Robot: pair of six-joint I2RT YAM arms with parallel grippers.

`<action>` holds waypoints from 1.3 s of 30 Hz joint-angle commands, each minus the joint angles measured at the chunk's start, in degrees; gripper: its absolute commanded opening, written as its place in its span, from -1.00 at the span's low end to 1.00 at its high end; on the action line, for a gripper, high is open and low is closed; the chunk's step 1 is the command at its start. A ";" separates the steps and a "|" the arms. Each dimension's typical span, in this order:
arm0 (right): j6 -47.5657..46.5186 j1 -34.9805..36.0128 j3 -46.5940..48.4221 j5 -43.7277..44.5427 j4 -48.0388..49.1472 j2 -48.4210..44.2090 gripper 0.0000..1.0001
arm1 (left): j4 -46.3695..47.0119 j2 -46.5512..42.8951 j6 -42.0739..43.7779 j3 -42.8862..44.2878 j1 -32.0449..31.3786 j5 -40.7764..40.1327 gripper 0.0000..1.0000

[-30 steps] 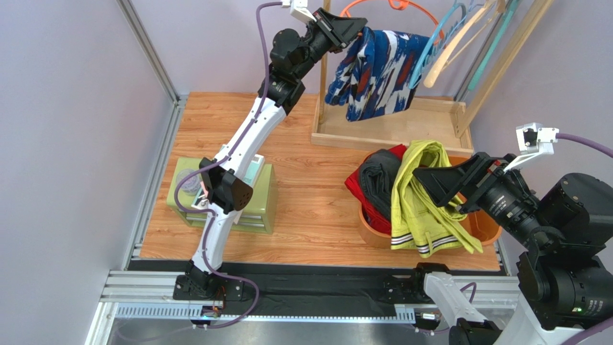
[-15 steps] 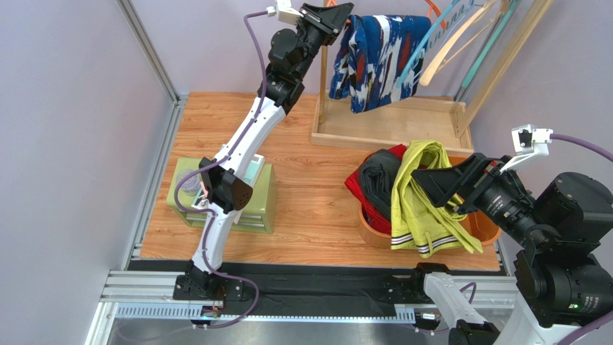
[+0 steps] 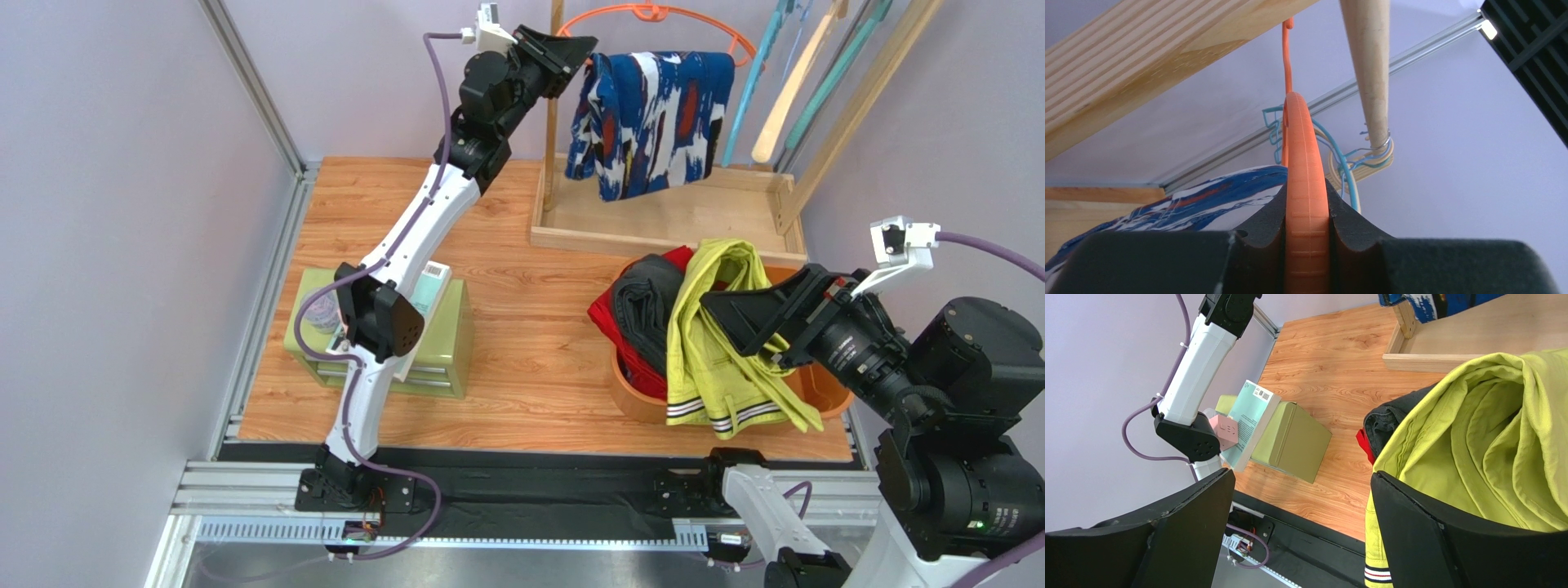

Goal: Remove the trousers from the hanger
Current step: Grab a hanger with trousers on it with the left arm, then pass the hanger from the left arm to the right

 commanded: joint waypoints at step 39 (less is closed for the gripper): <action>-5.82 -0.03 -0.17 -12.13 -5.56 4.60 0.80 | -25.88 -67.15 24.87 -35.18 5.86 25.33 -1.00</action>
